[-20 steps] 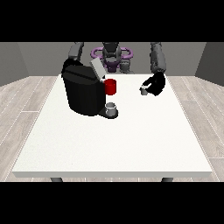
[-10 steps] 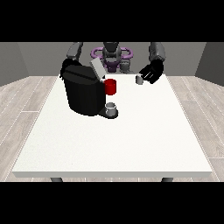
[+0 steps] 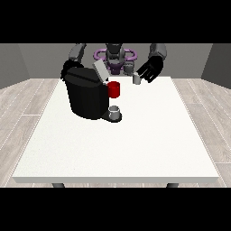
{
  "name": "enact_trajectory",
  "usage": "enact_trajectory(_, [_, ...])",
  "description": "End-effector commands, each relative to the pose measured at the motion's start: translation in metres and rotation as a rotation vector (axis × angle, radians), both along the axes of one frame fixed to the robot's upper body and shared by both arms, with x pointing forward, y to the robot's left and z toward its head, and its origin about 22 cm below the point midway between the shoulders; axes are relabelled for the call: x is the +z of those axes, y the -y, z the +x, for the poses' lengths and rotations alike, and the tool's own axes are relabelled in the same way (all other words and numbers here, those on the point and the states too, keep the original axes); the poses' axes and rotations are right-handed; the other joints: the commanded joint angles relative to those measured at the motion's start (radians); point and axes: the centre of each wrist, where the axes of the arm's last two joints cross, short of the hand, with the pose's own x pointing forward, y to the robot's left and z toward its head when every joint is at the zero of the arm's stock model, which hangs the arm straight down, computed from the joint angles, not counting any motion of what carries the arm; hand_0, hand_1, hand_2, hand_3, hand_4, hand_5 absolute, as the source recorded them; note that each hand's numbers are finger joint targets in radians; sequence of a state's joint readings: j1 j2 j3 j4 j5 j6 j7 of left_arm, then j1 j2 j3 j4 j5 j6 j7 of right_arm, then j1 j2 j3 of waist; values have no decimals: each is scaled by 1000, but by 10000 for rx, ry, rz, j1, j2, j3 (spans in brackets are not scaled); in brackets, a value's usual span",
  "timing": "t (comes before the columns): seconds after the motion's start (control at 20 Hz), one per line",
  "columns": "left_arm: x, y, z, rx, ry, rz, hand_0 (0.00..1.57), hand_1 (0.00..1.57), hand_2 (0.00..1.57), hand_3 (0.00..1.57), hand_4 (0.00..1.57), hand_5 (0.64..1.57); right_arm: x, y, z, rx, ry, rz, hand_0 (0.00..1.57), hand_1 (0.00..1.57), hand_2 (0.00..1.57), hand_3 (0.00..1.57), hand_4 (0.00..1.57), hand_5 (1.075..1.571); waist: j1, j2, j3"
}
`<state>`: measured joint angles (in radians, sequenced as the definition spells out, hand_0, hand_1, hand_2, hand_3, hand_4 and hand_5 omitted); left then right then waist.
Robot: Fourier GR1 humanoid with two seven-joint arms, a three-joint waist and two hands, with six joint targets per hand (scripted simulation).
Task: Insert the coffee pod into the coffee machine and close the lid
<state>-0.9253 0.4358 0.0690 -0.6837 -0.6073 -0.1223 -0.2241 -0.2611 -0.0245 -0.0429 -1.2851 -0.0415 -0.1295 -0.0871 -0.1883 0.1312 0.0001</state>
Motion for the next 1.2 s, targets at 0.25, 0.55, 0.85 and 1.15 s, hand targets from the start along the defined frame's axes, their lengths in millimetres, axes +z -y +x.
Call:
enact_trajectory(0.25, [60, 3, 14, 764, 437, -569, 1209, 1209, 1245, 1188, 486, 1571, 28, -6, 9, 552, 635, -290, 0, 0, 0, 0, 494, 1571, -895, 279, -2])
enact_trajectory(0.55, [69, 4, 16, 635, 1096, -418, 1284, 1284, 1340, 1276, 519, 1571, 29, -23, 1, 582, 997, -231, 0, 0, 0, 0, 509, 1571, -1199, 757, -2])
enact_trajectory(0.85, [93, 13, 19, 505, 1668, -310, 1265, 1265, 1297, 1236, 485, 1571, 46, -7, 17, 231, 1527, -433, 0, 0, 0, 0, 520, 1571, -1114, 1340, 0])
enact_trajectory(1.15, [95, 44, 25, 514, 985, -306, 1283, 1283, 1314, 1222, 504, 1571, 54, 6, 23, 55, 1151, -567, 0, 0, 0, 0, 519, 1571, -1249, 1153, 4])
